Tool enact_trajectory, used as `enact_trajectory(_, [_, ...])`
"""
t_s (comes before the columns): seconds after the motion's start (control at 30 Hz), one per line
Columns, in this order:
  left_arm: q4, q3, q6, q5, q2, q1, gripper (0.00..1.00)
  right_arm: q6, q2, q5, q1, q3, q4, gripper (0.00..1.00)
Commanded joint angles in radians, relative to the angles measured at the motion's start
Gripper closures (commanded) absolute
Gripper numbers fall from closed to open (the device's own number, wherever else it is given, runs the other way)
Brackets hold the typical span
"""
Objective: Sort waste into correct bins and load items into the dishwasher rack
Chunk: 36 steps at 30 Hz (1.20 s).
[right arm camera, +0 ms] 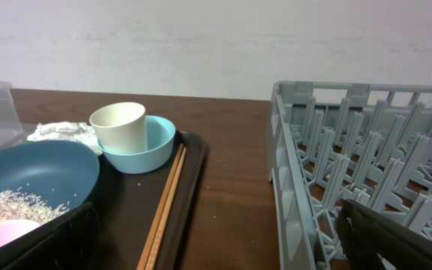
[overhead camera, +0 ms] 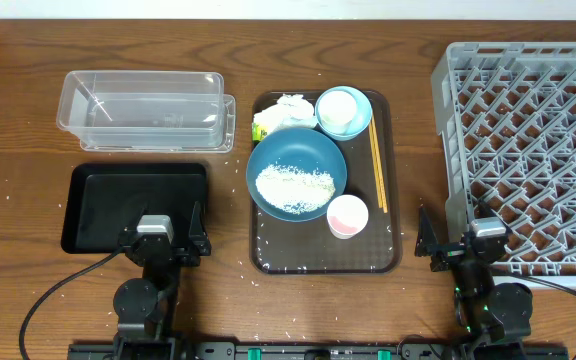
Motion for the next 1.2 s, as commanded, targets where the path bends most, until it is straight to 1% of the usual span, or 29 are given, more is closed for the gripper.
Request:
enact_trajectory(0.0, [-0.036,-0.017,0.006,-0.011,-0.006,0.006,0.1,-0.019,0.003,0.0,0.014,-0.002,-0.003,0.01])
enact_trajectory(0.73, [-0.036,-0.017,0.006,-0.011,-0.006,0.006,0.09,-0.031,0.003,0.021,0.014,-0.002,0.014,0.01])
enact_trajectory(1.0, [-0.036,-0.017,0.006,-0.011,-0.006,0.006,0.09,-0.026,0.003,0.018,0.014,-0.002,-0.004,0.01])
enact_trajectory(1.07, [-0.036,-0.017,0.006,-0.011,-0.006,0.006,0.09,-0.037,0.003,0.046,0.014,-0.002,0.035,0.01])
enact_trajectory(1.17, [-0.036,-0.017,0.006,-0.011,-0.006,0.006,0.1,-0.038,0.003,0.082,0.014,-0.002,0.166,0.01])
